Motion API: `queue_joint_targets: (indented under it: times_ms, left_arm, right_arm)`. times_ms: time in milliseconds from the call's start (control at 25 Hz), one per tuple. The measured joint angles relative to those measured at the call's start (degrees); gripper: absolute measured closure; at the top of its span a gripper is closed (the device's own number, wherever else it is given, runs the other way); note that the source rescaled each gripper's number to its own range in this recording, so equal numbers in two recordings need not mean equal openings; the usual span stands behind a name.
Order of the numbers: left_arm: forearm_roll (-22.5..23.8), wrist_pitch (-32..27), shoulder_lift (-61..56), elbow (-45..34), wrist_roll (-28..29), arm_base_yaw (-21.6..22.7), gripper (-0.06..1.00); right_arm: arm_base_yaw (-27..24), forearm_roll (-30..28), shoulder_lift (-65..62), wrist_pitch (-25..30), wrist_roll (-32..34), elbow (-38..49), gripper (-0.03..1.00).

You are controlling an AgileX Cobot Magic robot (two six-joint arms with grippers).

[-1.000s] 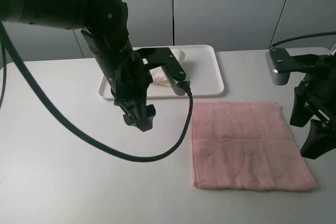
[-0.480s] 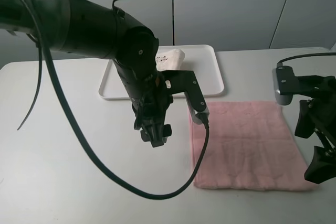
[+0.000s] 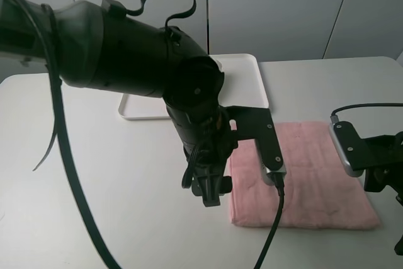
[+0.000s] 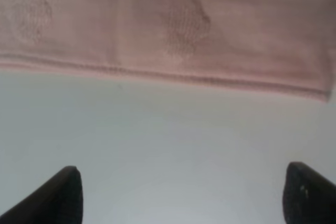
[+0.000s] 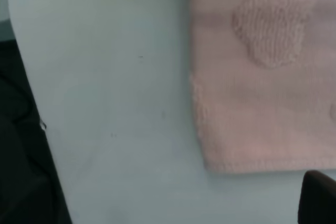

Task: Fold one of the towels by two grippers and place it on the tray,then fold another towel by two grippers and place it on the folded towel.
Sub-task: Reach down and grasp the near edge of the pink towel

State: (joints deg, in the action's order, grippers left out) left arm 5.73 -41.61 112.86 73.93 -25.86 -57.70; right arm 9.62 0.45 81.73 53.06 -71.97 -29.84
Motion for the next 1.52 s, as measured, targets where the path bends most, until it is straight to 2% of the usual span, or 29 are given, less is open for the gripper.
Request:
queue_joint_targets:
  times_ms: [360, 560, 720, 1080, 1520]
  left_arm:
    - [0.00, 0.89, 2.30, 0.00, -0.12, -4.47, -0.04]
    - [-0.10, 1.07, 6.16, 0.00, 0.44, -5.38, -0.04]
    - [-0.10, 2.04, 6.50, 0.00, 1.24, -5.50, -0.04]
    - [-0.10, 3.55, 6.88, 0.00, 2.66, -7.95, -0.04]
    - [0.95, 3.53, 9.22, 0.00, 4.68, -8.69, -0.04]
  right_arm:
    - [0.00, -3.86, 0.00, -2.28, 0.18, 0.17, -0.03]
    - [0.00, -3.41, 0.00, -4.13, 0.18, 0.26, -0.03]
    - [0.00, -1.38, 0.00, -6.57, -0.16, 0.26, -0.03]
    - [0.00, -1.16, 0.00, -9.11, -2.16, 0.40, -0.03]
    - [0.00, -1.27, -0.08, -14.65, -2.27, 6.69, -0.03]
